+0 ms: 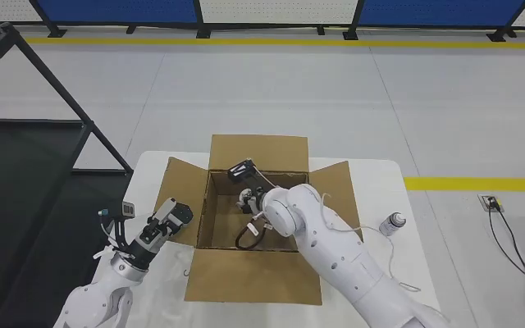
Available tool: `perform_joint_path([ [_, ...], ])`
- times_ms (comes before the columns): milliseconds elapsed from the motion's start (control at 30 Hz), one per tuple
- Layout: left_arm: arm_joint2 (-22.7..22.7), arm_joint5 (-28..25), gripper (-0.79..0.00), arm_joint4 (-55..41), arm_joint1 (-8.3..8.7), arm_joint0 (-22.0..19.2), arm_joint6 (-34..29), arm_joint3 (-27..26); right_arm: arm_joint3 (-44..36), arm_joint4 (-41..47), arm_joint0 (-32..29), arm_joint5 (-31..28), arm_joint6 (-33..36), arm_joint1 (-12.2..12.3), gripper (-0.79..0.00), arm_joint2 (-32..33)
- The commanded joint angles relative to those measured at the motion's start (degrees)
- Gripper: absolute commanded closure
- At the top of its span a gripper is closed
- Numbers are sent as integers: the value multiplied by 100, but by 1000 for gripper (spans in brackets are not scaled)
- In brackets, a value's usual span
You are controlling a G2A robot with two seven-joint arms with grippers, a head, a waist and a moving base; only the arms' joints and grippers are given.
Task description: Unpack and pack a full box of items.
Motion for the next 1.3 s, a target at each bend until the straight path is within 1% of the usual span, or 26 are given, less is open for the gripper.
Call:
perform_joint_path([
  [0,0,0,-785,0,0,0,0,0,-617,-187,-328,-9,81,135,0,290],
  [67,0,0,-785,0,0,0,0,0,-1218,-338,-674,-45,143,256,0,575],
  [233,0,0,-785,0,0,0,0,0,-2519,-631,-1505,-40,-103,466,0,1218],
  [433,0,0,-785,0,0,0,0,0,-3568,-919,-2264,13,-556,616,0,1836],
  [733,0,0,-785,0,0,0,0,0,-5155,-798,-3599,129,-1294,807,0,3198],
  [867,0,0,-785,0,0,0,0,0,-5649,-729,-4154,252,-1475,863,0,3752],
  [1033,0,0,-785,0,0,0,0,0,-6043,-576,-4778,334,-1500,922,0,4399],
  [1267,0,0,-785,0,0,0,0,0,-6166,-124,-5429,310,-1442,979,0,5106],
])
